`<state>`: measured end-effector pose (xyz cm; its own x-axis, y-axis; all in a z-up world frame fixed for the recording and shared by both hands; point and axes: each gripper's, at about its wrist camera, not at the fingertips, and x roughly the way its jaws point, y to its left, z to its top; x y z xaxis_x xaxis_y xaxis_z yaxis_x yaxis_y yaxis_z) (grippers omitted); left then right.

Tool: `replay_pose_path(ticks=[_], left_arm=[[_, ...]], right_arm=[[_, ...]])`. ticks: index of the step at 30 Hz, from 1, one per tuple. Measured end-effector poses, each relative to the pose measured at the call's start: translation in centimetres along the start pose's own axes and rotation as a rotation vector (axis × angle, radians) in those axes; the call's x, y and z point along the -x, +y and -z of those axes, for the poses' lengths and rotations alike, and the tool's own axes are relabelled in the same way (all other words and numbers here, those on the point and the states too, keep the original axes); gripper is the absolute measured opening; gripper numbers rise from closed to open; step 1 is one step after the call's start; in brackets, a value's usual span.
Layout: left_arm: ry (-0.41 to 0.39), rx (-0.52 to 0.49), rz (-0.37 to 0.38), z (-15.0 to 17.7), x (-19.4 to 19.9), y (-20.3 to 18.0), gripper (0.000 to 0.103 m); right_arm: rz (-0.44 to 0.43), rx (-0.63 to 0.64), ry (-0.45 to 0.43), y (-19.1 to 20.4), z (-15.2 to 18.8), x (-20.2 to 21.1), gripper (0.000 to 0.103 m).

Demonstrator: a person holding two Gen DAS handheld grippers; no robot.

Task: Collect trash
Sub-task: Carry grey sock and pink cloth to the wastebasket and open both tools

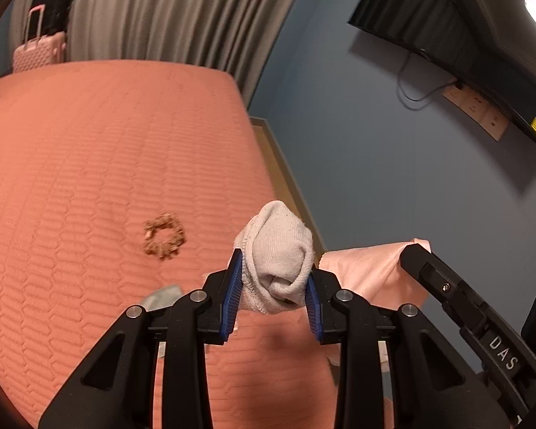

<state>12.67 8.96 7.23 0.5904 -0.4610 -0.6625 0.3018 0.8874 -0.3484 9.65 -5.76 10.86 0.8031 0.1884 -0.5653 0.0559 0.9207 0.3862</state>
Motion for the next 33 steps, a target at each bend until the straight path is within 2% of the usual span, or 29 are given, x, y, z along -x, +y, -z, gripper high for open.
replay_pose_path(ticks=[11, 18, 27, 30, 32, 33], left_arm=[[-0.001, -0.155, 0.079, 0.1, -1.2, -9.6, 0.031], [0.023, -0.256, 0.143, 1.0, -2.5, -14.9, 0.031], [0.071, -0.312, 0.193, 1.9, -4.7, -19.1, 0.033], [0.081, -0.312, 0.202, 2.0, -5.3, -19.6, 0.042], [0.064, -0.302, 0.188, 1.9, -5.5, -19.7, 0.067], [0.048, -0.296, 0.179, 1.9, -5.5, -19.7, 0.071]], right_arm=[[0.097, -0.066, -0.107, -7.7, -1.3, 7.5, 0.002], [0.158, -0.115, -0.133, -12.2, -1.1, 9.9, 0.002], [0.213, -0.163, -0.147, -15.9, -1.0, 11.2, 0.002], [0.221, -0.177, -0.146, -16.6, -1.0, 11.1, 0.002], [0.226, -0.182, -0.144, -17.0, -1.0, 11.0, 0.002], [0.227, -0.183, -0.142, -17.1, -0.9, 10.9, 0.002]])
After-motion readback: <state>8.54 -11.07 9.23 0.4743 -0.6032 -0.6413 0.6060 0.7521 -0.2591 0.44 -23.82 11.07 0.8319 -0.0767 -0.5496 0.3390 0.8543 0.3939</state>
